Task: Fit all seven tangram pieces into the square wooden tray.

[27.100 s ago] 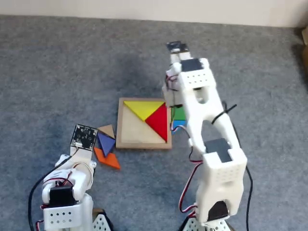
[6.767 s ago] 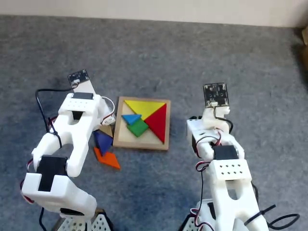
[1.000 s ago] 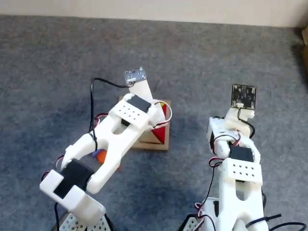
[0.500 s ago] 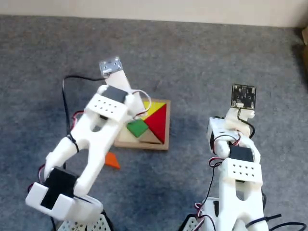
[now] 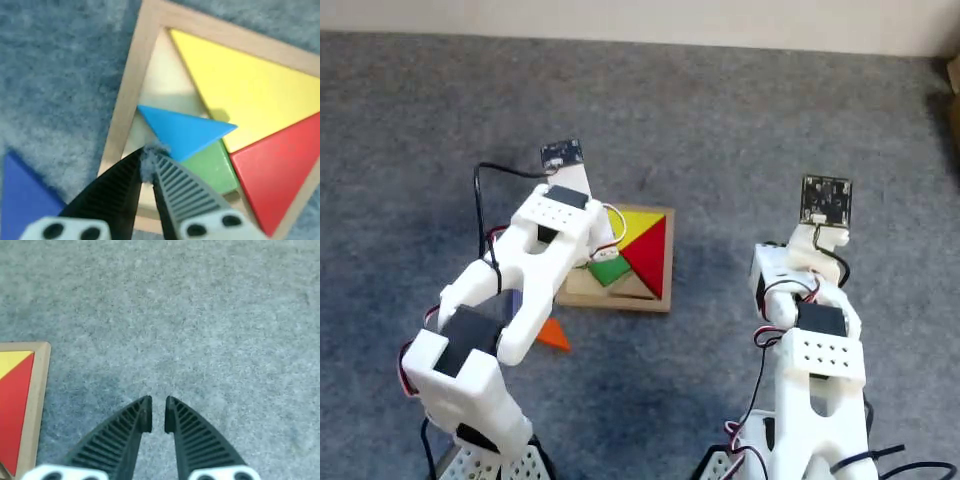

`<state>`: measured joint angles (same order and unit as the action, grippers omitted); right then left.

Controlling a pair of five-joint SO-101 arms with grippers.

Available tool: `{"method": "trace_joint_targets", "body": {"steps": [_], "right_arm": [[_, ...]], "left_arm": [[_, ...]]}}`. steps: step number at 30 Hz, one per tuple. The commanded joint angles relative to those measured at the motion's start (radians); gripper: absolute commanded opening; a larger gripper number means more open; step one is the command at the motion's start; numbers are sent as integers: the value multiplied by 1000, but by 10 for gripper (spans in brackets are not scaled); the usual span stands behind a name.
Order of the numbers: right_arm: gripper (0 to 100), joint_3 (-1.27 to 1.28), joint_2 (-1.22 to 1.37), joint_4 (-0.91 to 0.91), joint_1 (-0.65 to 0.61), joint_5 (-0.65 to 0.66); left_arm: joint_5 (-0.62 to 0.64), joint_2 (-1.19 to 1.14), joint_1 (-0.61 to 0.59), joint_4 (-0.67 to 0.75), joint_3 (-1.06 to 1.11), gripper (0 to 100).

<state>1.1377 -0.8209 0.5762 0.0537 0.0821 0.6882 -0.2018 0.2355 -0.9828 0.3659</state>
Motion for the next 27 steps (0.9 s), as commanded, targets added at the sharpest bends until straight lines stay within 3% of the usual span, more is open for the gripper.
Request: {"method": "trace_joint_targets", "body": {"steps": [1,12,21,27], "right_arm": [[56,-8,-38,-22,2,-12],[56,-10,-38,-22,2,-12],[56,-10,-38,-22,2,-12],[56,-8,-38,-22,2,-12]], "left_arm": [[-3,5,68,15,-8,6],[0,25,130,-26,-1,5],[26,268,120,-74,67,5],[28,389,-19,-32,74,5]]}}
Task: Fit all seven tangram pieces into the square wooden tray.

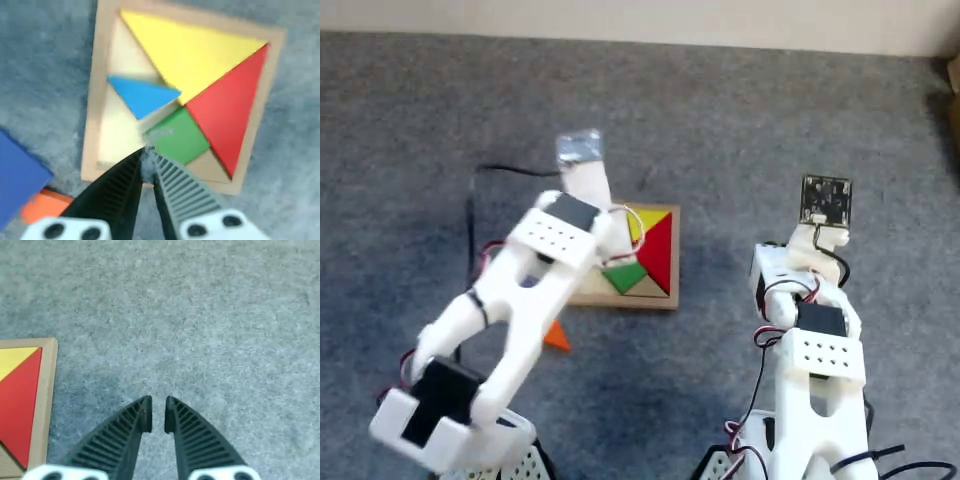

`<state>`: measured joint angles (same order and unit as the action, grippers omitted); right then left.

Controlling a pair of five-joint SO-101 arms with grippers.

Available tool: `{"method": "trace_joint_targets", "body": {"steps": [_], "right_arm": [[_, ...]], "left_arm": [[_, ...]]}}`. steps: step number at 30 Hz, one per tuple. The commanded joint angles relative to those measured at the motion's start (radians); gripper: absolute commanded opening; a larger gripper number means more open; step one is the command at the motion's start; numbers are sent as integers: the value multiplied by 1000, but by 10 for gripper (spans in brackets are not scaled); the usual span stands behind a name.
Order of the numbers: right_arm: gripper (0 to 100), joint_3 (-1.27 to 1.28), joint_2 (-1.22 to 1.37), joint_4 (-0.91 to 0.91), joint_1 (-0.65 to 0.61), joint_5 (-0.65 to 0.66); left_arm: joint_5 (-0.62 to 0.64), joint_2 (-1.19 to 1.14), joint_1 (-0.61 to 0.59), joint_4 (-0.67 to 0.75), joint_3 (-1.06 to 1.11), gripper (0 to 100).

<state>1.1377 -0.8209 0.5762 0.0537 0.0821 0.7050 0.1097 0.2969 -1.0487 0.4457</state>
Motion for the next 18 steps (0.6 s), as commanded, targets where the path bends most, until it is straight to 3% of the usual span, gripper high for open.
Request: {"method": "trace_joint_targets", "body": {"steps": [1,6,10,15,18], "right_arm": [[56,-8,-38,-22,2,-12],[56,-8,-38,-22,2,-12],[56,-8,-38,-22,2,-12],[56,-10,-33,-22,1,-12],[56,-10,-31,-22,1,-12]], "left_arm": [[11,79,-104,80,1,5],[6,7,-166,247,-2,5],[-60,-77,-156,247,-48,10],[-328,-143,-147,58,-168,124],[-468,-177,-147,-66,-271,143]]}}
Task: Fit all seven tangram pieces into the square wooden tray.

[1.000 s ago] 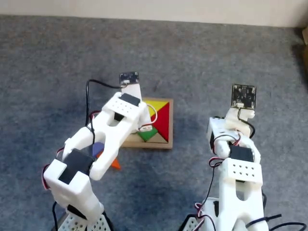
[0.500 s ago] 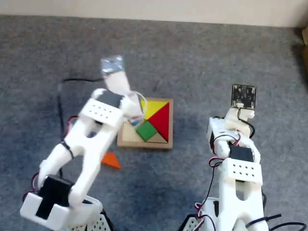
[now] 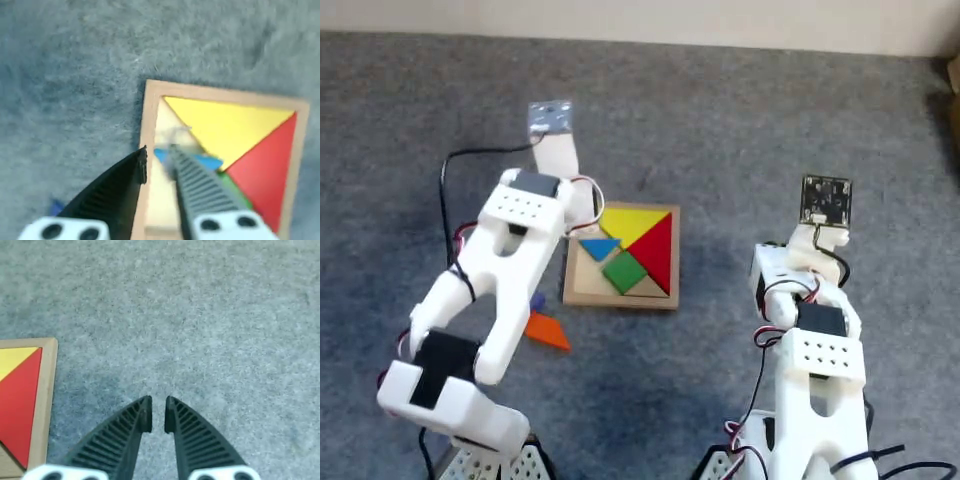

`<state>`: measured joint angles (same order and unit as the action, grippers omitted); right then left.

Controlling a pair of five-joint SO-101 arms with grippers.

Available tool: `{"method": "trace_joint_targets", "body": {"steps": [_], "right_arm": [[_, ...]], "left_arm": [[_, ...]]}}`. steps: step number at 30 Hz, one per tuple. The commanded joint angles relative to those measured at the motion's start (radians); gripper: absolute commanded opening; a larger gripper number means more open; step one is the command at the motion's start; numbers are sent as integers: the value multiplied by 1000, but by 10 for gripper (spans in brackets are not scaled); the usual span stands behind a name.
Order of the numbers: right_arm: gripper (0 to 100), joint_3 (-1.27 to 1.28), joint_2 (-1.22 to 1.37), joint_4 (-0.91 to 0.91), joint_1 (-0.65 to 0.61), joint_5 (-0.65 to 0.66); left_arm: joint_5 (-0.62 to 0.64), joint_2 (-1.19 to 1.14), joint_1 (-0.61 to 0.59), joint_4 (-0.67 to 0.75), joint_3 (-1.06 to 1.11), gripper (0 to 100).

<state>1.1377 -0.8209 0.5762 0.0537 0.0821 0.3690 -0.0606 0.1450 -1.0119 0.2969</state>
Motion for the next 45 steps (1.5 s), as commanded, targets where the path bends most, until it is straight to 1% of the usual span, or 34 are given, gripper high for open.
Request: {"method": "trace_joint_targets", "body": {"steps": [1,5,7,11,14,20,27,32,45], "right_arm": [[56,-10,-31,-22,1,-12],[56,-10,-31,-22,1,-12],[56,-10,-31,-22,1,-12],[56,-10,-31,-22,1,-12],[56,-10,-31,-22,1,-12],[56,-10,-31,-22,-7,-11],[56,-8,-30,-22,-19,-6],[56,-8,-30,-22,-19,-6],[56,-8,-30,-22,-19,-6]], "left_arm": [[-203,-21,5,-130,-157,143],[-552,-101,5,-206,-283,147],[-703,-150,8,-239,-340,148],[-882,-255,13,-328,-461,149],[-984,-341,15,-396,-550,181],[-1068,-475,15,-493,-720,193],[-1151,-561,48,-605,-839,194],[-1157,-625,39,-608,-889,254],[-1157,-756,41,-600,-928,255]]}}
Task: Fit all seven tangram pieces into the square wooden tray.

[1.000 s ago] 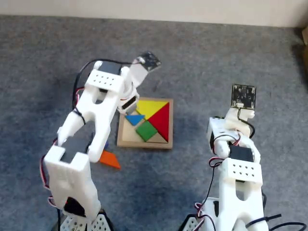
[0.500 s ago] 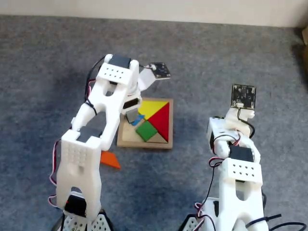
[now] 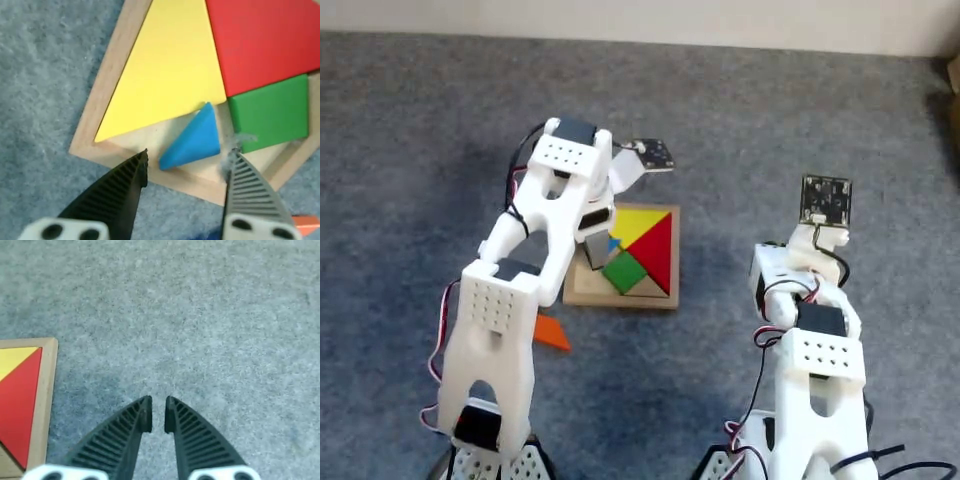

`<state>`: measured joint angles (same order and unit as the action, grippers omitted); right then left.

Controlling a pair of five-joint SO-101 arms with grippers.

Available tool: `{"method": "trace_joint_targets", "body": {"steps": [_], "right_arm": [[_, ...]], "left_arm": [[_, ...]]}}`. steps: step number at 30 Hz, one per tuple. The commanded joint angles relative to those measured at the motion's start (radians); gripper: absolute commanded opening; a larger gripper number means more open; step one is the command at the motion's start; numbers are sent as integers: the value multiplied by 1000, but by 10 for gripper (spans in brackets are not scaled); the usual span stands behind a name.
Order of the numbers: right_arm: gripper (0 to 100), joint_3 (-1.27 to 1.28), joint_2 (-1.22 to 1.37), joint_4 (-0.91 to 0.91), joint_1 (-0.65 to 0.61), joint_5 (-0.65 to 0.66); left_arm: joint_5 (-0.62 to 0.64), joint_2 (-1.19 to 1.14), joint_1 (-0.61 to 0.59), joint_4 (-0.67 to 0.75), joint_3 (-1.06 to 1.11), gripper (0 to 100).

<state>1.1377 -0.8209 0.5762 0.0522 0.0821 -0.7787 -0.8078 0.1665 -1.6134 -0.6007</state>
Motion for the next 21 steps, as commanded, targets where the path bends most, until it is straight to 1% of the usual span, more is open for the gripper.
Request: {"method": "trace_joint_targets", "body": {"steps": [1,5,11,14,21], "right_arm": [[56,-8,-30,-22,-18,-6],[56,-8,-30,-22,-18,-6],[56,-8,-30,-22,-16,-6],[56,-8,-30,-22,-15,-6],[56,-8,-30,-22,-15,-6]], "left_arm": [[-8,-15,19,2,-30,247],[-8,-21,24,-2,-30,168],[-5,-19,25,-6,-28,114],[63,-18,27,-6,-30,89],[164,-18,18,-20,-105,84]]}}
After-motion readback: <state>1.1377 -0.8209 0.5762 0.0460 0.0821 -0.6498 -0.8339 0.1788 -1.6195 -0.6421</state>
